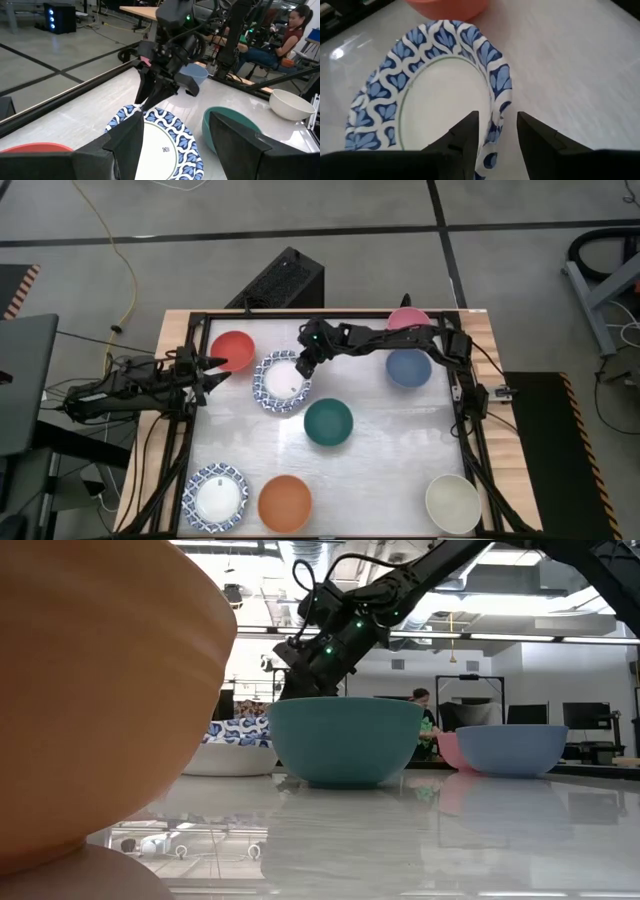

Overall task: Nest bowls inside each other
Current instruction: Stack the bottom right blue patterned bowl on top of the other white bowl

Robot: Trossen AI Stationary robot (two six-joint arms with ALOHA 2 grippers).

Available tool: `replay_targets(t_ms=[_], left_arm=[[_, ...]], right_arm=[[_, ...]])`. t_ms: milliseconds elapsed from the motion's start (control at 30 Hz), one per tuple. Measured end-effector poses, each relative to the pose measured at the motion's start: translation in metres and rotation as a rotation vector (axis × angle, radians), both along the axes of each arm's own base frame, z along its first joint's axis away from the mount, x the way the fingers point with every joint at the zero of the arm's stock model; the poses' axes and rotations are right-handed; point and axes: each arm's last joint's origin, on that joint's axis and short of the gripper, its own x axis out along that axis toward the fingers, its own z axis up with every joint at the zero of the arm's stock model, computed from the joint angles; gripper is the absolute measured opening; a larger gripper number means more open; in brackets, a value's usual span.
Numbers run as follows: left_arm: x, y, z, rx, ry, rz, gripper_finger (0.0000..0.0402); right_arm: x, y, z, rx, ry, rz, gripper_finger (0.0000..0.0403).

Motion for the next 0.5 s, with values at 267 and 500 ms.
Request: replay_targets(t_ms=[267,500], left_arm=[[0.0000,0.0000,0.0000,0.000,0.000,0.000,0.0214],[0.0001,0.0000,-0.0001,0.000,0.000,0.000,0.0214]], right_arm=[[0.0021,0.0105,-0.0024,-0.007,0.025,0.008,0.0150],[0.0044,0.0110,-0.0065,-0.029,0.030,-0.017,0.0149]])
